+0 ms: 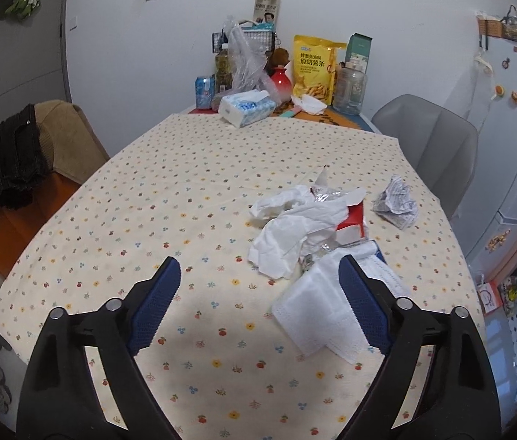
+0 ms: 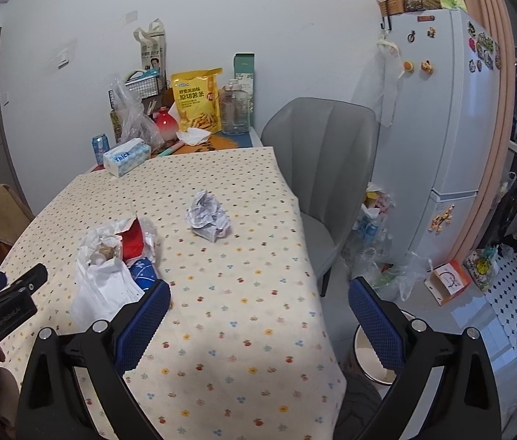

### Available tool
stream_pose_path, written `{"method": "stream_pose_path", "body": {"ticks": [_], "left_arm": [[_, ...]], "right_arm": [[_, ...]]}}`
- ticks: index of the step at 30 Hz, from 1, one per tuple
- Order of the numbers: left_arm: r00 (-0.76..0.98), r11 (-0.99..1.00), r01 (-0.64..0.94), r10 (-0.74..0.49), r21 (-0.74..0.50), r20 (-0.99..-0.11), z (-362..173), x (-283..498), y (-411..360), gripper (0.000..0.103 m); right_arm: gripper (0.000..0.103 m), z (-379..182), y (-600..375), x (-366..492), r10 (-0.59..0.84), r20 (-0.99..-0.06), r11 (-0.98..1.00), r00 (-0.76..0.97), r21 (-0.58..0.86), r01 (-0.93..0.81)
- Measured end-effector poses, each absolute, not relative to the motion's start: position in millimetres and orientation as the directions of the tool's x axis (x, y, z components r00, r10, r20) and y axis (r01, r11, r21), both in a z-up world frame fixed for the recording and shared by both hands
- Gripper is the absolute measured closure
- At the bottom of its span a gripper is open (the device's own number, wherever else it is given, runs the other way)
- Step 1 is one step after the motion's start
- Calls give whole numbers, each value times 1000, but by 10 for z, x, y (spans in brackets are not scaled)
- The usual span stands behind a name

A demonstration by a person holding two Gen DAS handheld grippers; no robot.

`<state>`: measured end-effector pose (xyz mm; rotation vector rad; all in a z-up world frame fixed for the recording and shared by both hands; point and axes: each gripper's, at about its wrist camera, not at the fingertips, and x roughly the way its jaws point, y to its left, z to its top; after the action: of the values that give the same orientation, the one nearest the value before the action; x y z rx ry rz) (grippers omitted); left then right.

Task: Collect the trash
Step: 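Reach the left gripper into the pile and close on the white tissue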

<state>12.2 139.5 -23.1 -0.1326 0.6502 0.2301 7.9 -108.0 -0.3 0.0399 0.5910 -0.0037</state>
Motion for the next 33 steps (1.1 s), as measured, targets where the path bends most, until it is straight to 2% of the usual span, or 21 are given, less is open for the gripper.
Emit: {"method": "stream_pose_path", "body": {"ticks": [6, 9, 14, 21, 24, 25, 26, 27, 28, 29, 33], "left_arm": [[752, 962, -265, 166, -61, -638, -377, 325, 1497, 26], [736, 961, -269, 164, -61, -657, -459, 467, 1517, 28], [713, 963, -264, 159, -52, -683, -577, 688, 1515, 28], [687, 964, -260, 143, -57, -712, -726, 914, 1533, 31], [677, 967, -246, 118, -72, -726, -796, 991, 1543, 39], [673, 967, -241, 108, -79, -731, -819, 1017, 1546, 47], [667, 968, -233, 89, -93, -740, -853, 1049, 1552, 61], [663, 968, -227, 75, -104, -745, -877, 1070, 1554, 69], [658, 968, -223, 62, -115, -751, -898, 1089, 1557, 83], [656, 967, -224, 59, -119, -752, -909, 1096, 1561, 91], [677, 966, -231, 72, -119, -732, -853, 1022, 1584, 95]], "right_arm": [[22, -113, -951, 248, 63, -593, 998, 803, 61, -33], [24, -183, -883, 353, 87, -611, 996, 787, 71, -55], [21, -278, -850, 471, 77, -623, 997, 779, 63, -48], [11, -342, -724, 612, 64, -638, 998, 767, 20, -66], [11, -363, -644, 660, 62, -644, 997, 762, 11, -72], [11, -370, -623, 671, 63, -647, 997, 760, 10, -74], [11, -378, -592, 686, 63, -649, 997, 758, 6, -77], [11, -382, -572, 692, 63, -650, 997, 758, 3, -80], [11, -384, -548, 697, 61, -649, 997, 758, -3, -83], [11, -385, -529, 701, 61, -649, 996, 758, -6, -85], [13, -400, -475, 726, 71, -655, 996, 752, -1, -95]]}}
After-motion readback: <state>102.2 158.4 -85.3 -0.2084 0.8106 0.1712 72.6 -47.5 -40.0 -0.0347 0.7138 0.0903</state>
